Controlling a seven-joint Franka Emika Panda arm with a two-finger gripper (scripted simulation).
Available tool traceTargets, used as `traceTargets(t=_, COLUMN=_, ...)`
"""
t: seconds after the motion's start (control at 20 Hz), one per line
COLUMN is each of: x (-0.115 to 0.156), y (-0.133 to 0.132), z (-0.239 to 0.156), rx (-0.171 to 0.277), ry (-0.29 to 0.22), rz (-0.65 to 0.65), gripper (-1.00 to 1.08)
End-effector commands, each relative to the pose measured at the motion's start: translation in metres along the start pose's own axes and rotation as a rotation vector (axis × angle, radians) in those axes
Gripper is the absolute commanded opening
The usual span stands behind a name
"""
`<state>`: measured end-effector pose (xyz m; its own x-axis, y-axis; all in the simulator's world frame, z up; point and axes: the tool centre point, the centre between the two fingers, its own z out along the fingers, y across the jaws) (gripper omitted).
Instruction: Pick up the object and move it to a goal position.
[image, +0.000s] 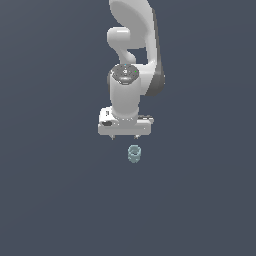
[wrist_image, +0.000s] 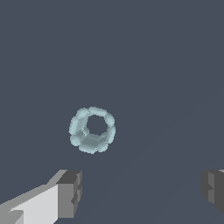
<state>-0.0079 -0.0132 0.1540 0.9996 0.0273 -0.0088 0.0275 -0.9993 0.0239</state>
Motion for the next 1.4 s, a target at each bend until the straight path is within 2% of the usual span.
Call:
traceTargets(t=0.0, x=0.000, y=0.000, z=0.000, rx=0.000, ry=0.000, rz=0.000, gripper=1.00)
traceTargets(t=0.4, x=-0.005, y=0.010, z=0.002, rx=0.007, ry=-0.026, rz=0.026, gripper=1.00)
traceTargets(t=0.75, x=-0.005, y=0.010, z=0.003, rx=0.007, ry=-0.026, rz=0.028, gripper=1.00)
traceTargets(t=1.35, x=0.008, y=-0.013, z=0.021, rx=0.013, ry=-0.012, rz=0.124, gripper=1.00)
